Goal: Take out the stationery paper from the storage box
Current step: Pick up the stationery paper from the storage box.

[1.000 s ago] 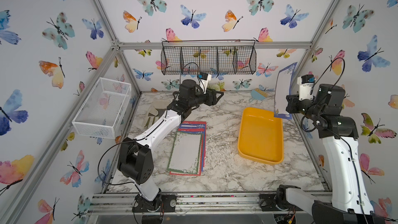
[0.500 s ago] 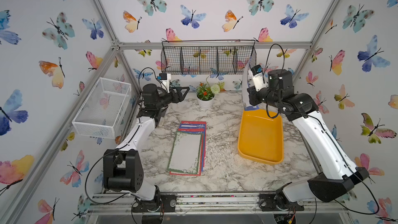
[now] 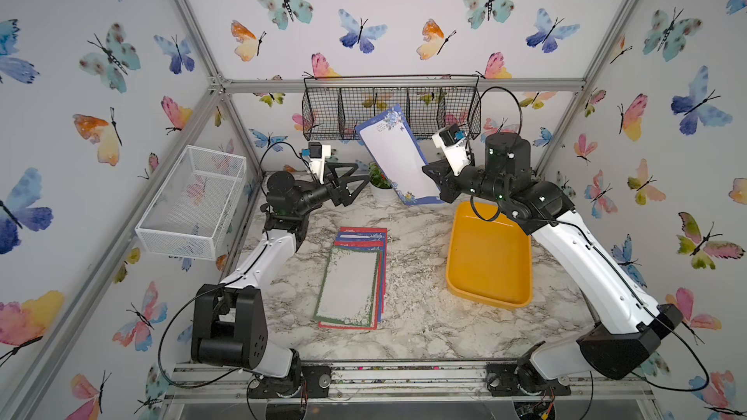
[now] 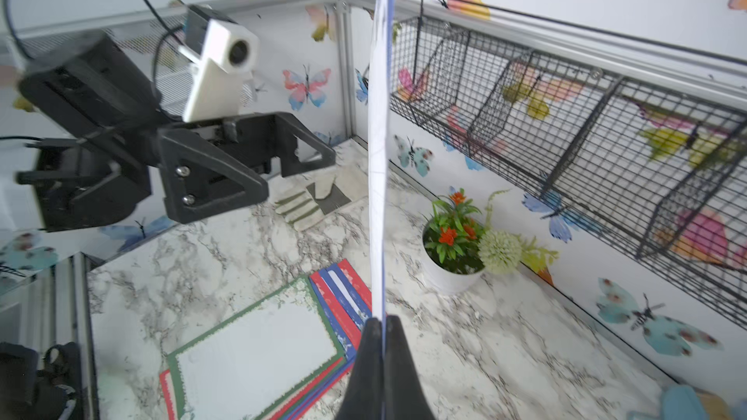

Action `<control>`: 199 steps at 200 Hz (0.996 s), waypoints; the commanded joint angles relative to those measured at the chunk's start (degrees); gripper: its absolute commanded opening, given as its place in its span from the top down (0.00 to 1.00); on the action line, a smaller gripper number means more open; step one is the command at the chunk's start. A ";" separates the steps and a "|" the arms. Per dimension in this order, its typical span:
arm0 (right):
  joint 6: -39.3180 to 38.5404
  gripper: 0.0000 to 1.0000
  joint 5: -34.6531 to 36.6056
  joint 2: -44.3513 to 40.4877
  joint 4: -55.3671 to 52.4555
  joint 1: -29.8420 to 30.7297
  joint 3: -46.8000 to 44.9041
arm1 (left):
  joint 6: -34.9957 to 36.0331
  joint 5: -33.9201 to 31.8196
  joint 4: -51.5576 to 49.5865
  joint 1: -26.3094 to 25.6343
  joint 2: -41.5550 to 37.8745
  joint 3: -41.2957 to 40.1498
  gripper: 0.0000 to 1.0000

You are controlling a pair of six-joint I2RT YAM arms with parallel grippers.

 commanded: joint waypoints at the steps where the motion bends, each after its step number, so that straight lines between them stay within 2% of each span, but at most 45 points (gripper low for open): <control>1: 2.28 0.98 -9.75 -4.91 11.56 -0.04 -4.81 | -4.36 4.82 10.09 -0.74 -0.74 -0.45 0.07; 29: 5.32 0.98 -10.69 -8.18 15.96 -0.04 -8.68 | -11.05 7.68 21.08 -1.42 -0.59 -1.84 0.09; 78: 7.75 0.98 -18.03 -10.44 20.90 0.00 -12.28 | -11.01 8.37 21.59 -2.18 -1.48 -1.92 0.10; 112: 8.81 0.98 -19.40 -10.09 21.39 -0.04 -13.23 | -12.40 10.80 22.33 -2.97 -2.56 -0.95 0.18; 133: 9.34 0.98 -19.09 -9.51 20.96 -0.04 -13.61 | -12.91 12.35 22.42 -3.97 -4.68 -0.54 0.29; 169: 10.89 0.98 -17.24 -9.90 22.30 -0.11 -15.00 | -13.75 10.95 22.86 -4.34 -8.68 -0.75 0.49; 184: 11.75 0.98 -16.40 -10.60 23.83 -0.13 -16.21 | -14.37 10.14 23.56 -4.34 -9.72 -1.02 0.65; 195: 12.60 0.98 -16.64 -11.05 25.24 -0.13 -17.18 | -15.34 9.58 24.48 -4.35 -10.06 -1.12 0.87; 199: 12.93 0.98 -16.82 -11.17 25.80 -0.12 -17.41 | -15.75 9.36 24.68 -4.34 -10.03 -1.03 0.91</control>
